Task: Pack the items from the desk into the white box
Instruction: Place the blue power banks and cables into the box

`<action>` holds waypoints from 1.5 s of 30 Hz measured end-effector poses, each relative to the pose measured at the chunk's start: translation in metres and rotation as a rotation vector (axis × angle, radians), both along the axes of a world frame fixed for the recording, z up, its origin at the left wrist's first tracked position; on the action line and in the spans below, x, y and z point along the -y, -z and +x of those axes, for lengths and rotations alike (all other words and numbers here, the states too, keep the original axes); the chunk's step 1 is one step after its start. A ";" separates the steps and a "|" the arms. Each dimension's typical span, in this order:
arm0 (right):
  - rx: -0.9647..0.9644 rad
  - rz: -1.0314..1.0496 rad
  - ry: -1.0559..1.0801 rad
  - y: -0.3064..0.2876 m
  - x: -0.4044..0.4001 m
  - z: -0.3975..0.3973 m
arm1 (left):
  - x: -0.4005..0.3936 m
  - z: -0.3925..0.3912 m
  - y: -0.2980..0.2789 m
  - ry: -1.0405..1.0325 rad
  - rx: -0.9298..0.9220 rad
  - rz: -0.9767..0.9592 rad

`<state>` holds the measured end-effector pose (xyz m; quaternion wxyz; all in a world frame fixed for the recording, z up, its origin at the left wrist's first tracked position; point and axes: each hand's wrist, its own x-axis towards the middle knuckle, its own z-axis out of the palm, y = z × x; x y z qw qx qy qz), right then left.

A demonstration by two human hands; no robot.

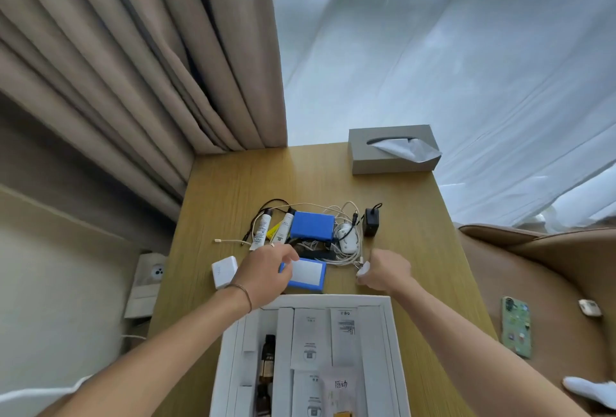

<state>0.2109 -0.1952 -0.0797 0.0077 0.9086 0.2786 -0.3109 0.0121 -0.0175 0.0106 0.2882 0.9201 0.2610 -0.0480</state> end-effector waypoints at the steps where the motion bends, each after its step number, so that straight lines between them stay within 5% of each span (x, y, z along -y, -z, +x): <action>1: -0.015 0.005 -0.005 0.000 0.000 0.000 | -0.002 0.002 0.001 0.000 -0.018 0.000; 13: -0.401 0.349 0.119 -0.059 -0.011 -0.006 | -0.013 0.049 0.024 0.152 -0.260 0.114; 26: -0.728 0.719 0.388 -0.107 0.023 -0.051 | -0.020 0.074 0.071 0.702 -0.569 0.546; 36: -0.794 0.791 0.503 -0.108 0.038 -0.065 | -0.020 0.077 0.080 0.770 -0.496 0.545; 45: -0.866 0.793 0.523 -0.108 0.048 -0.093 | -0.022 0.067 0.046 0.583 -0.250 0.528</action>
